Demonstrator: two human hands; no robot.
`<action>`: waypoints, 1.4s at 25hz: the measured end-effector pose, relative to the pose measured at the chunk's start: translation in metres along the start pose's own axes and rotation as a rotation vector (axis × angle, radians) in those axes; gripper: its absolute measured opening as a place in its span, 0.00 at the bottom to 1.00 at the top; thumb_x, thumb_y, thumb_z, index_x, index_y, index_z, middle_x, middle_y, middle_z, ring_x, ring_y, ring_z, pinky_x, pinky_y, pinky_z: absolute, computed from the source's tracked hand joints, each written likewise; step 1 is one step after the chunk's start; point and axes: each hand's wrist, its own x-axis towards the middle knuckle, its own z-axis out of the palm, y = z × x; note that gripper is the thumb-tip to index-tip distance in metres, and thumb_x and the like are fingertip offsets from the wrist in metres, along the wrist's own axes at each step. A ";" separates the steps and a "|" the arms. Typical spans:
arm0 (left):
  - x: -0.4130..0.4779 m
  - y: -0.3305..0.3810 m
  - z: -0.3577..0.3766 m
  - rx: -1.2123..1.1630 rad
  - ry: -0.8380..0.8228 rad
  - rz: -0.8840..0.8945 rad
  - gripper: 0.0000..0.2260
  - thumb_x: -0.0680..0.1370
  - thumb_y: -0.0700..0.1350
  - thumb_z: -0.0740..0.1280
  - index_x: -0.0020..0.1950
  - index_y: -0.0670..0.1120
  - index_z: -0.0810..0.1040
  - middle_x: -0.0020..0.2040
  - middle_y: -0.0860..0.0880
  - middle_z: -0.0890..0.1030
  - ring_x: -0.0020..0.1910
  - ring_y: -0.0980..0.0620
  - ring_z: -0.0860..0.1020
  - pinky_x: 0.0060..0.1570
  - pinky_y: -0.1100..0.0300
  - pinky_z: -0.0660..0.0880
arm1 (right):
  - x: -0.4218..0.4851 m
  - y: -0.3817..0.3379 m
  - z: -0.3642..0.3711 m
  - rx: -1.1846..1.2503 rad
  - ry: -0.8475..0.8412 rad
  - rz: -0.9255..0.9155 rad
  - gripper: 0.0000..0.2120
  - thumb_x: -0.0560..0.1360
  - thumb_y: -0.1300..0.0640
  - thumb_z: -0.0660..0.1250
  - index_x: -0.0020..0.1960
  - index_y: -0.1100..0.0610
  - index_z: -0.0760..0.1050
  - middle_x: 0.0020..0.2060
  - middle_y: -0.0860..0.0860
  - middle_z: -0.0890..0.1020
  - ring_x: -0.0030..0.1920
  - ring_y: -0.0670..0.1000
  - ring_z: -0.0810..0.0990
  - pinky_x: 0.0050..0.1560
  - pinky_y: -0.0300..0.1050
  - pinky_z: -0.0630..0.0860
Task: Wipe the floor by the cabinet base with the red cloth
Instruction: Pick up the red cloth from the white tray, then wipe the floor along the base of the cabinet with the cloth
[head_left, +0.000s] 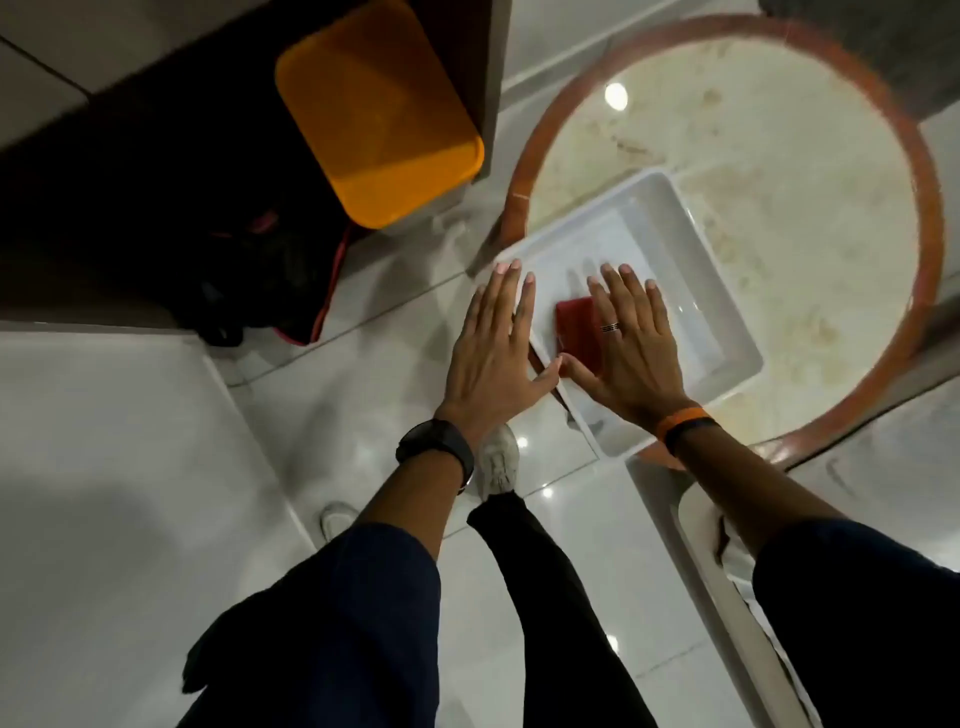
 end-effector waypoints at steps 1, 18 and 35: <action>0.000 0.003 0.006 0.026 -0.035 -0.016 0.46 0.78 0.70 0.53 0.85 0.38 0.57 0.84 0.37 0.56 0.85 0.39 0.56 0.83 0.47 0.53 | -0.005 0.005 0.009 0.000 -0.016 0.010 0.46 0.78 0.27 0.55 0.84 0.55 0.49 0.84 0.59 0.56 0.84 0.61 0.52 0.85 0.60 0.47; -0.016 0.011 0.034 0.090 0.023 -0.096 0.49 0.78 0.72 0.55 0.84 0.34 0.55 0.84 0.36 0.55 0.85 0.38 0.55 0.82 0.48 0.53 | 0.003 0.001 0.018 0.005 0.093 0.076 0.21 0.82 0.53 0.67 0.73 0.55 0.74 0.70 0.61 0.78 0.72 0.65 0.74 0.74 0.65 0.68; -0.212 -0.236 0.053 0.247 -0.175 -0.280 0.47 0.80 0.70 0.56 0.85 0.37 0.51 0.85 0.38 0.51 0.86 0.39 0.52 0.82 0.41 0.53 | -0.004 -0.296 0.142 0.702 0.187 0.115 0.16 0.80 0.59 0.71 0.67 0.61 0.79 0.60 0.57 0.80 0.54 0.58 0.84 0.51 0.49 0.84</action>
